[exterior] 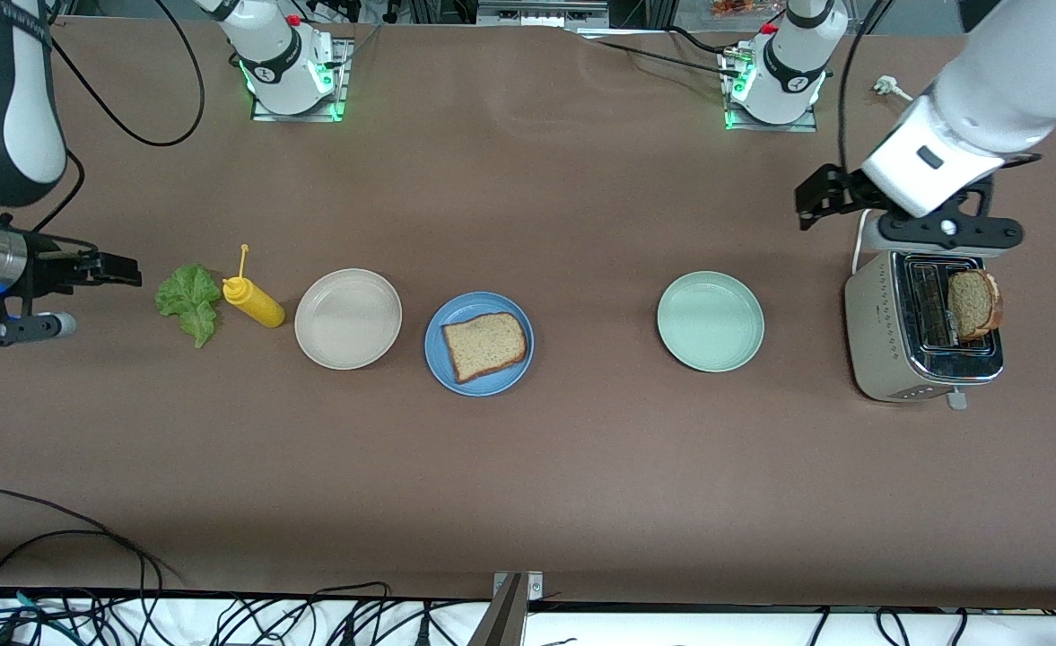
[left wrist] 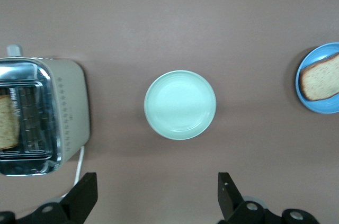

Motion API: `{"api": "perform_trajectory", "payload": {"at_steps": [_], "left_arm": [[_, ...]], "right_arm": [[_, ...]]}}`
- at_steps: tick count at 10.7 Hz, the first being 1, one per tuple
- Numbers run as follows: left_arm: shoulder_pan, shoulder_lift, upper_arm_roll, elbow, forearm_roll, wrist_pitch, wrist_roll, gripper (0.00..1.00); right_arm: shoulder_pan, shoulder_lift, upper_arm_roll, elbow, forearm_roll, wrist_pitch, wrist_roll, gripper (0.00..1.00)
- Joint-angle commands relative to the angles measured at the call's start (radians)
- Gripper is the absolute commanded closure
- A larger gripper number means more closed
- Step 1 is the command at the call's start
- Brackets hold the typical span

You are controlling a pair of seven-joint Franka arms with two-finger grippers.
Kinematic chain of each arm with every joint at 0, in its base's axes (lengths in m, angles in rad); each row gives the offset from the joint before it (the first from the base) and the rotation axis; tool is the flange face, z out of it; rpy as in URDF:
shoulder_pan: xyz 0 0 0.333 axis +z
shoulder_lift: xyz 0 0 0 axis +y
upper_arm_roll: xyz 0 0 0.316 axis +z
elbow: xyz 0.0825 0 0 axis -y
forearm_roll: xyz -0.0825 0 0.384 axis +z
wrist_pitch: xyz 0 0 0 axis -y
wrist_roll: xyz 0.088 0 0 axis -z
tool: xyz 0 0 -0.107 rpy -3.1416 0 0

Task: Make sandwich in blue plate with both arms
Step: 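Raise the left gripper toward the toaster while the right gripper reaches lettuce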

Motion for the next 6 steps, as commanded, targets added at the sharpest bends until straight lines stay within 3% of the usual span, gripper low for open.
{"api": "perform_trajectory", "payload": {"at_steps": [1,3,6], "left_arm": [[-0.007,-0.018,0.067,-0.018,0.018,-0.036,0.122,0.0],[0.002,-0.017,0.104,-0.016,0.021,-0.066,0.223,0.0],[0.013,-0.014,0.097,-0.001,0.023,-0.066,0.211,0.0]], "right_arm": [[-0.031,0.08,0.002,0.021,-0.003,0.034,-0.043,0.0],[-0.045,0.116,0.0,0.018,0.001,0.037,-0.066,0.0],[-0.074,0.198,-0.001,0.02,0.001,0.051,-0.08,0.0]]}}
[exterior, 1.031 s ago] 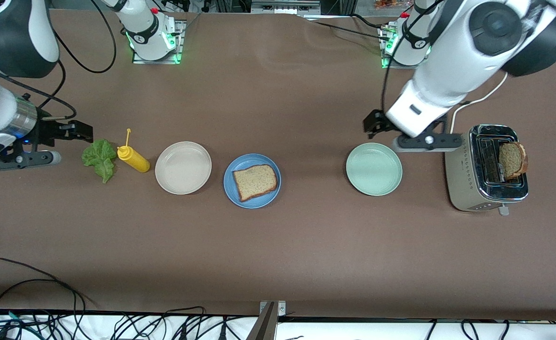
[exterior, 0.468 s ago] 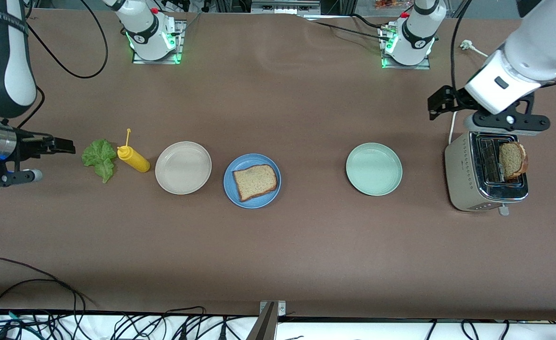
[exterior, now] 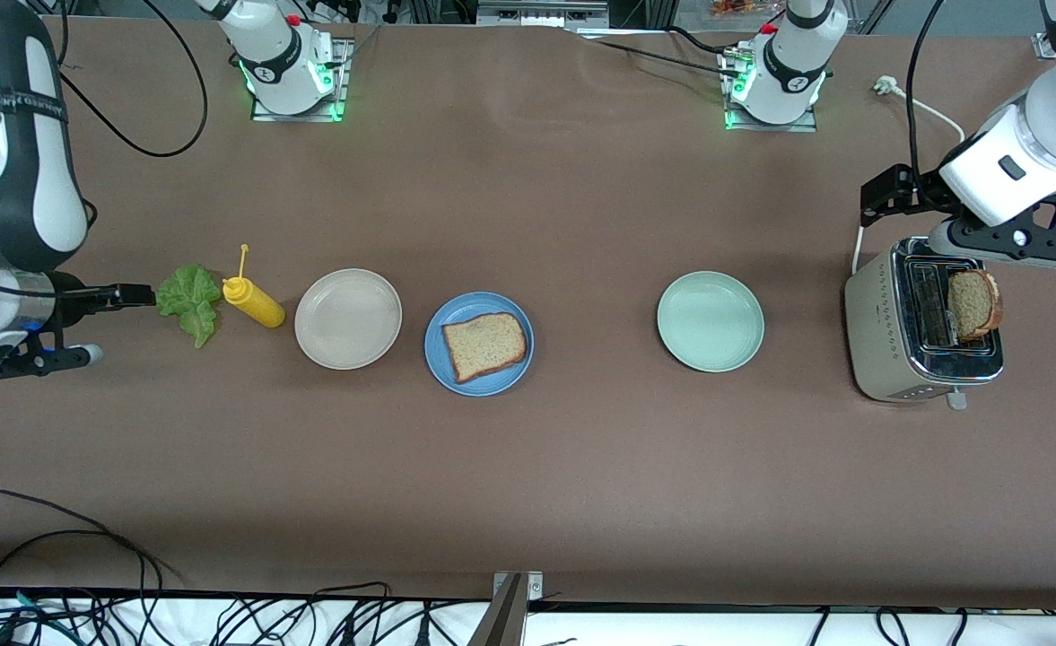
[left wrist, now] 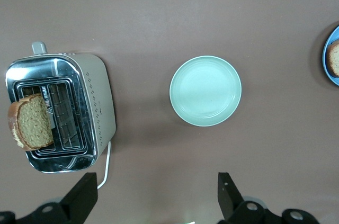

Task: Make sandwich in blue plate with both arms
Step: 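Grasp the green lettuce leaf with the right gripper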

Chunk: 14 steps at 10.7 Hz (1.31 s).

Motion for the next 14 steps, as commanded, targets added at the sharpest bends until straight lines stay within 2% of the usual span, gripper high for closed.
{"api": "perform_trajectory", "payload": {"at_steps": [1,6,8,9,10,11,13,14], "left_arm": [[-0.003,-0.009,-0.009,0.005,0.024,-0.012,0.021,0.0],[0.001,-0.015,-0.014,0.005,0.036,-0.015,-0.038,0.0],[0.015,-0.033,-0.009,-0.005,0.033,-0.013,-0.037,0.0],[0.024,-0.036,-0.009,-0.008,0.032,-0.013,-0.033,0.0],[0.033,-0.036,-0.011,-0.009,0.03,-0.013,-0.028,0.0],[0.034,-0.05,-0.011,-0.018,0.03,-0.012,-0.028,0.0],[0.038,-0.091,-0.015,-0.081,0.03,0.0,-0.028,0.0],[0.055,-0.102,-0.019,-0.098,0.033,0.017,-0.026,0.0]], "right_arm": [[-0.048,0.088,0.002,0.019,0.004,0.012,-0.044,0.0],[-0.071,0.226,0.002,0.011,0.004,0.06,-0.054,0.0],[-0.071,0.261,0.002,-0.002,0.003,0.089,-0.054,0.07],[-0.073,0.268,0.002,-0.019,0.0,0.116,-0.054,0.15],[-0.071,0.268,0.002,-0.035,0.0,0.127,-0.054,0.26],[-0.071,0.28,0.002,-0.042,-0.009,0.129,-0.054,0.48],[-0.071,0.31,0.001,-0.041,-0.043,0.14,-0.054,0.61],[-0.07,0.312,0.002,-0.041,-0.066,0.137,-0.054,0.73]]}}
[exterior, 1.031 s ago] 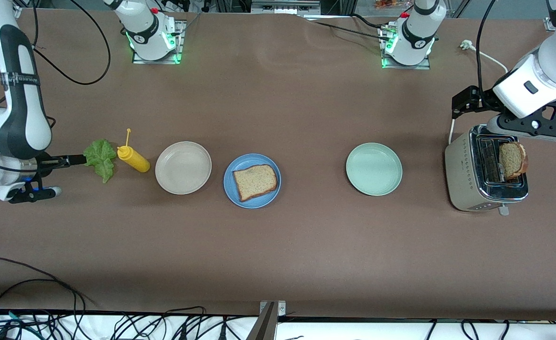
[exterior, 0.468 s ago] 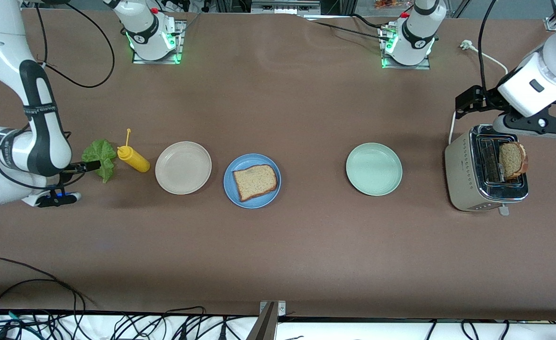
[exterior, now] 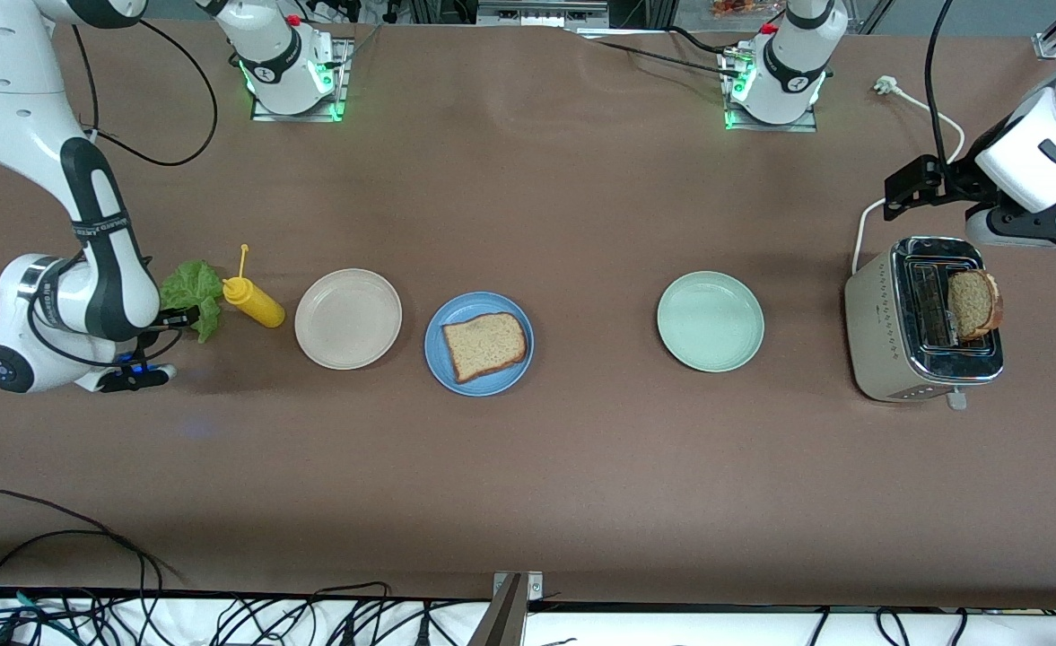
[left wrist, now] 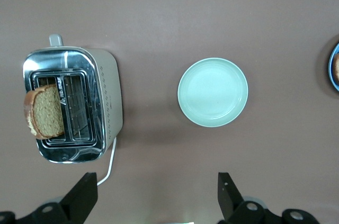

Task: Make sandwich in blue plate with both arms
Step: 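Grasp the green lettuce leaf with the right gripper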

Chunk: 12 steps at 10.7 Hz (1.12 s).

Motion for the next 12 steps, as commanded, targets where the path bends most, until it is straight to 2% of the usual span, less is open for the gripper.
{"api": "perform_trajectory", "payload": {"at_steps": [1,2,3,4,6,9,12], "left_arm": [[0.058,-0.069,-0.054,-0.091,0.029,0.038,0.003,0.0],[0.099,-0.07,-0.099,-0.096,0.031,0.046,0.003,0.0],[0.101,-0.073,-0.104,-0.096,0.031,0.046,0.003,0.0],[0.101,-0.085,-0.104,-0.116,0.031,0.053,0.003,0.0],[0.103,-0.166,-0.104,-0.24,0.031,0.133,0.012,0.0],[0.1,-0.159,-0.069,-0.233,0.017,0.138,0.037,0.0],[0.097,-0.158,-0.065,-0.231,0.017,0.138,0.051,0.0]], "right_arm": [[-0.008,0.012,0.005,-0.01,-0.053,0.014,-0.017,0.84],[-0.006,0.013,0.005,-0.01,-0.055,0.013,-0.019,0.95],[-0.003,0.012,0.006,-0.007,-0.062,0.008,-0.019,1.0],[0.001,0.003,0.006,-0.002,-0.067,0.0,-0.019,1.0],[0.004,-0.005,0.012,0.037,-0.078,-0.065,-0.017,1.0],[0.036,-0.008,0.014,0.132,-0.104,-0.203,-0.014,1.0],[0.053,-0.019,0.015,0.229,-0.144,-0.361,-0.014,1.0]]}}
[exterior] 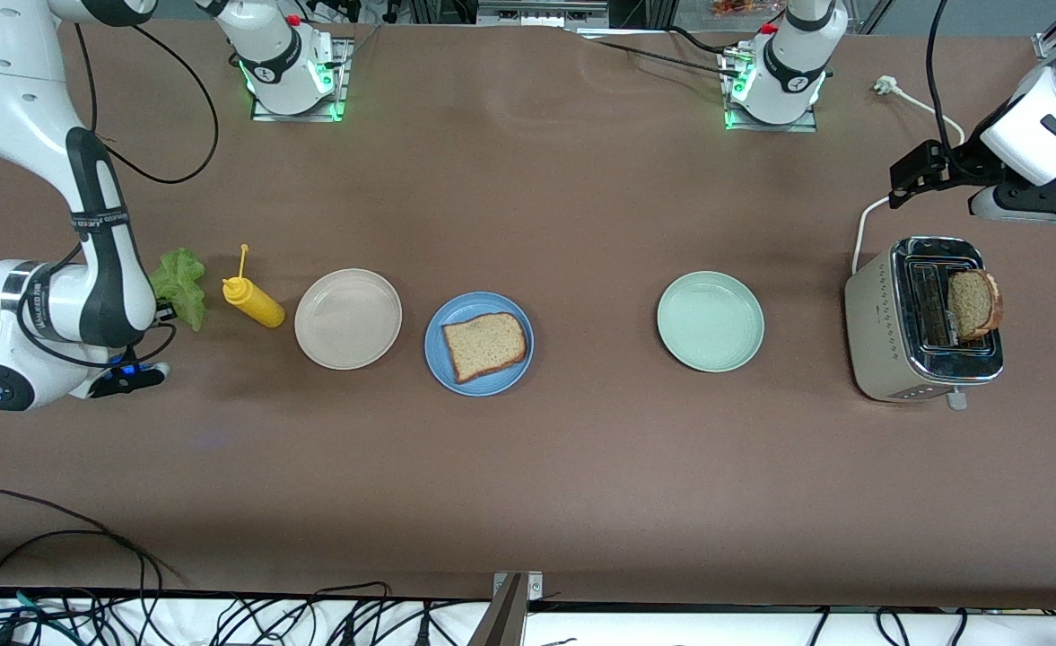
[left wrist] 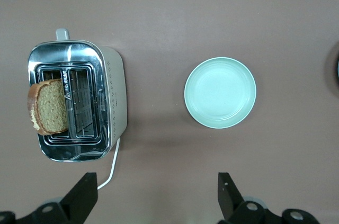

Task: Make sandwich in blue plate with both arms
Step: 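Carry the lettuce over the bread on the blue plate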

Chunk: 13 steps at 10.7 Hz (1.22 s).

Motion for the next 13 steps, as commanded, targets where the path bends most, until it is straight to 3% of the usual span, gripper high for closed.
{"api": "perform_trajectory", "payload": {"at_steps": [1,5,9,11,13], "left_arm": [[0.0,-0.025,0.004,-0.026,0.016,0.018,0.052,0.0],[-0.005,-0.022,0.02,-0.023,0.017,0.018,0.052,0.0],[-0.005,-0.016,0.018,-0.012,0.019,0.017,0.052,0.0],[-0.004,-0.011,0.017,-0.012,0.019,0.017,0.051,0.0],[-0.005,-0.011,0.014,-0.012,0.023,0.017,0.049,0.0]], "right_arm": [[0.014,-0.014,0.006,0.13,-0.036,-0.198,-0.006,1.0],[0.092,-0.031,-0.001,0.343,-0.038,-0.438,0.01,1.0],[0.241,-0.054,0.006,0.406,-0.006,-0.49,0.231,1.0],[0.302,-0.054,0.006,0.406,0.067,-0.489,0.378,1.0],[0.335,-0.054,0.007,0.405,0.204,-0.477,0.545,1.0]]}}
